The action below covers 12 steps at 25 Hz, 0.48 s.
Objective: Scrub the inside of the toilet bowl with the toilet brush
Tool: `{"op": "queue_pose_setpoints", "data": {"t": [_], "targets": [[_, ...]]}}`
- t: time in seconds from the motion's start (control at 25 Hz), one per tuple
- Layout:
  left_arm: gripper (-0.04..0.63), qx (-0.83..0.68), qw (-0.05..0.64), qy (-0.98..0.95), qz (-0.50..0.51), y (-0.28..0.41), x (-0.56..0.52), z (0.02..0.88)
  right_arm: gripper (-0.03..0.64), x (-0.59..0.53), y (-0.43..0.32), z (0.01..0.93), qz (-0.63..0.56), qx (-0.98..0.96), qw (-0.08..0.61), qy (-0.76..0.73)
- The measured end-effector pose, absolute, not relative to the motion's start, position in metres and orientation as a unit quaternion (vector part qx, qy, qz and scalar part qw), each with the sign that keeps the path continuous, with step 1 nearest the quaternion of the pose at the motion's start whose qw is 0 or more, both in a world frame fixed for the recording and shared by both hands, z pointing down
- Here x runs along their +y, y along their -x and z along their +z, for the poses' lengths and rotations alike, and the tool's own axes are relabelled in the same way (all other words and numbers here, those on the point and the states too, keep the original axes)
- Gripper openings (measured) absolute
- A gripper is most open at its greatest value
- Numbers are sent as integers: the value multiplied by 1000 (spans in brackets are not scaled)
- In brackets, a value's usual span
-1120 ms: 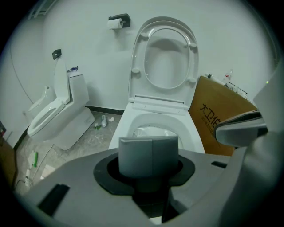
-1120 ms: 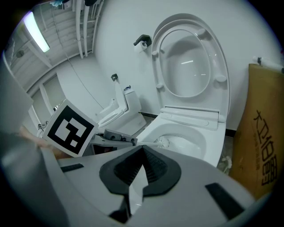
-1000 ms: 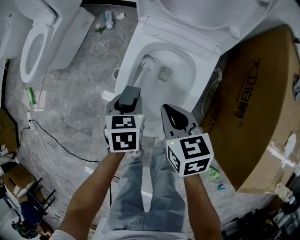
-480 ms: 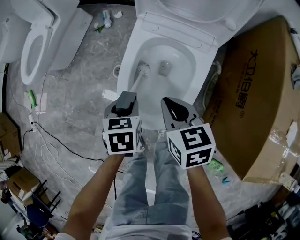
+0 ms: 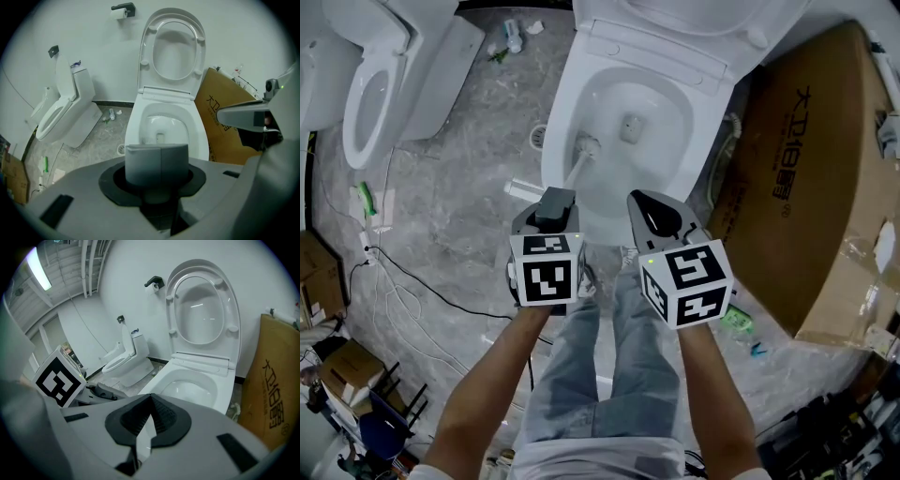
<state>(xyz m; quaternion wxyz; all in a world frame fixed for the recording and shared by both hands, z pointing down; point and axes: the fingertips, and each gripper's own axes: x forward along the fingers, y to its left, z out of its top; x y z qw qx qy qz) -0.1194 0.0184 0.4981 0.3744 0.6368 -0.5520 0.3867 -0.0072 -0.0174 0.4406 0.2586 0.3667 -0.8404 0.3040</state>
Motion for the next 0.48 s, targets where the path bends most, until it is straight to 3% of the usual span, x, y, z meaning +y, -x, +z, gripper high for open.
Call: {"op": "queue_pose_setpoints", "data": {"t": [0.48], "targets": [[156, -515, 391, -640, 415, 121, 66, 487, -2, 10, 7, 423, 303, -831, 265, -382]]}}
